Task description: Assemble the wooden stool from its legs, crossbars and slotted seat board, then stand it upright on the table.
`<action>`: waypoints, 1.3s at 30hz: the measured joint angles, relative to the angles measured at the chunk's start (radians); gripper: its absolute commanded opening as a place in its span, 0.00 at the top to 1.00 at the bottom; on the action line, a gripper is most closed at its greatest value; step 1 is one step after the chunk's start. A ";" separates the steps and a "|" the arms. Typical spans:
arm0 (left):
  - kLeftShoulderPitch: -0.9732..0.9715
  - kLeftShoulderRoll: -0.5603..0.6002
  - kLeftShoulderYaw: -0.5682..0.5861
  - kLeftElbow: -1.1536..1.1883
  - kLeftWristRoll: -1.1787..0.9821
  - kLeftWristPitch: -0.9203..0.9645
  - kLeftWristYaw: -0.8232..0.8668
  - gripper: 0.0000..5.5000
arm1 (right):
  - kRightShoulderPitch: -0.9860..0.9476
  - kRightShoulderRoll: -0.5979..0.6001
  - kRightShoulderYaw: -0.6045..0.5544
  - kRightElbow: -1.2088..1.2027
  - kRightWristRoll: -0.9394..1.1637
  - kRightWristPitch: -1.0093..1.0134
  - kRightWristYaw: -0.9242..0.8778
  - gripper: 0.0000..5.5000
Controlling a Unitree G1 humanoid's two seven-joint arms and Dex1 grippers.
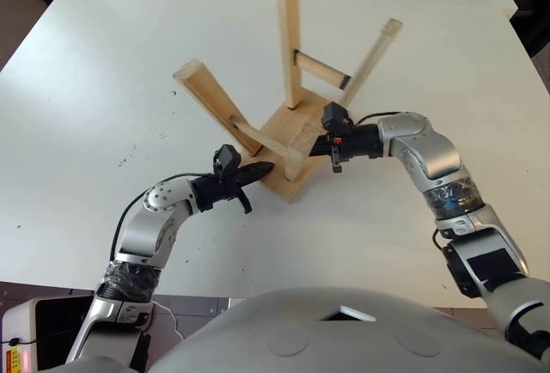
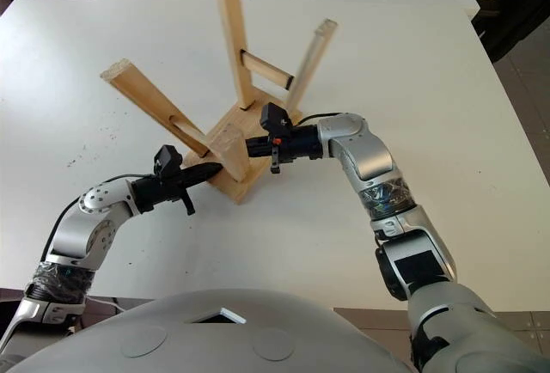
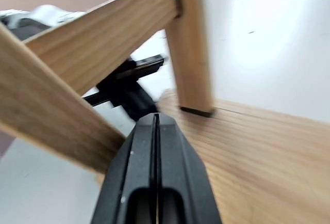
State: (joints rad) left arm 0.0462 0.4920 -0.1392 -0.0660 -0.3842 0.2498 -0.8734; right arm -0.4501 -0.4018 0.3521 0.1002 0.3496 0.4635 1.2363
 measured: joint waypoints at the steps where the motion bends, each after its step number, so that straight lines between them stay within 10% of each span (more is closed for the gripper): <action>1: -0.020 -0.001 -0.004 0.021 0.015 -0.016 0.001 1.00 | 0.017 -0.017 0.001 -0.033 0.007 0.023 0.014 1.00; 15: -0.173 -0.001 0.106 0.228 0.087 -0.108 0.071 1.00 | 0.365 -0.008 -0.058 -0.520 0.104 0.192 -0.291 1.00; 24: 0.091 0.089 0.429 -0.047 -0.133 0.085 0.127 1.00 | 0.632 -0.368 -0.331 -0.430 0.074 0.072 -0.190 1.00; 39: 0.205 0.041 0.106 -0.104 0.083 0.001 0.106 1.00 | 0.385 -0.144 -0.248 0.001 -0.132 -0.182 -0.413 1.00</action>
State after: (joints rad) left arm 0.2513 0.5330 -0.0335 -0.1701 -0.3008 0.2504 -0.7672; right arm -0.0654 -0.5462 0.1041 0.1014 0.2175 0.2820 0.8234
